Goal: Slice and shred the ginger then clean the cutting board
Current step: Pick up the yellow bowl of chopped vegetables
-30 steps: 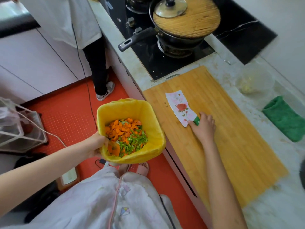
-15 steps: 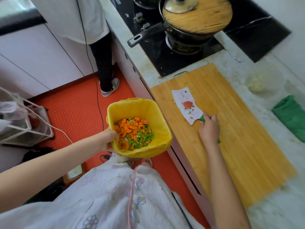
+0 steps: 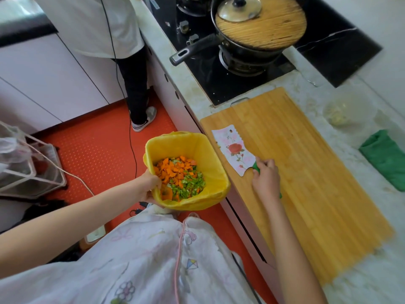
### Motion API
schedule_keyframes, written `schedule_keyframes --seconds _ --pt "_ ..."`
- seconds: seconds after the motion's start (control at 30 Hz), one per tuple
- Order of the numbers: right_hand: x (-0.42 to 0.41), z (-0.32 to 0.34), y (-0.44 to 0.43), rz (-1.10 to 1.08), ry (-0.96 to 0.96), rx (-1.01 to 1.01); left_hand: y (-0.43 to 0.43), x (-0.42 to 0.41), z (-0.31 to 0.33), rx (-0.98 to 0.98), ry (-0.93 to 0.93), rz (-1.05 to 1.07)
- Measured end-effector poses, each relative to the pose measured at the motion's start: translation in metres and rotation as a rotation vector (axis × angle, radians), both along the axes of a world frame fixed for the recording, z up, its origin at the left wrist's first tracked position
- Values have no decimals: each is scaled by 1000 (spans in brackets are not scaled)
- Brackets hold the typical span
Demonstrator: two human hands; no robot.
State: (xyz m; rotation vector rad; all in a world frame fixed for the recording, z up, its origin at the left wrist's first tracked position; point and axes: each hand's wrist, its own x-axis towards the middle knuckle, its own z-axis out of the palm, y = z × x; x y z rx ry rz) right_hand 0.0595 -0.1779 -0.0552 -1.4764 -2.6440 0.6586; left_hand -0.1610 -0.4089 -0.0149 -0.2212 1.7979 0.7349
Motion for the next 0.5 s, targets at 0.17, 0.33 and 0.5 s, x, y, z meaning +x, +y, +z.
schedule_keyframes --seconds 0.17,0.33,0.5 --pt "-6 1 -29 177 67 79 0 -5 -5 3 -5 7" --pt "-6 13 -54 289 280 424 -3 -7 -14 29 -11 24" --pt "-3 24 -46 271 326 461 -3 -4 -15 48 -15 34"
